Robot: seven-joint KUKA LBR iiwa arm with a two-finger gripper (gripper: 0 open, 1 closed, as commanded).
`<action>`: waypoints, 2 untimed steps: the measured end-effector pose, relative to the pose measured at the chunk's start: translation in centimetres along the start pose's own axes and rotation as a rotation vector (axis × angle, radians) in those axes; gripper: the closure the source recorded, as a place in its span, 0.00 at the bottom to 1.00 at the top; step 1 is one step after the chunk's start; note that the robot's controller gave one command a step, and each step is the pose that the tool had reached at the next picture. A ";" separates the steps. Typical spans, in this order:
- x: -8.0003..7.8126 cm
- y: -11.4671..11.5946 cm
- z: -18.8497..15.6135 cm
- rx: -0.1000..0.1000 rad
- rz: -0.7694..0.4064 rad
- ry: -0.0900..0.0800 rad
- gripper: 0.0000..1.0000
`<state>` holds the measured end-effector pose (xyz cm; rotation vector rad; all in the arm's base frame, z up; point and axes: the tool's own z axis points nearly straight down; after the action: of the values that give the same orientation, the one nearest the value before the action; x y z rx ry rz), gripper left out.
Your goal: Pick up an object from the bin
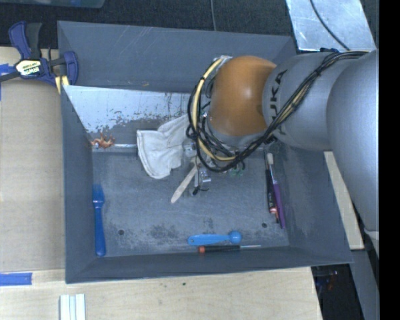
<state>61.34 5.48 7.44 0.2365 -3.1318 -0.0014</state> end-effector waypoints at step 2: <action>12.2 4.9 0.3 0.000 -0.086 0.003 1.00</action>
Offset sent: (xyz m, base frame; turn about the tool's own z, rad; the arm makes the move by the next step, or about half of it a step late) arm 0.0000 0.0000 0.0000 0.0000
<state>48.59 8.47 7.20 0.3708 -3.1156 -0.0019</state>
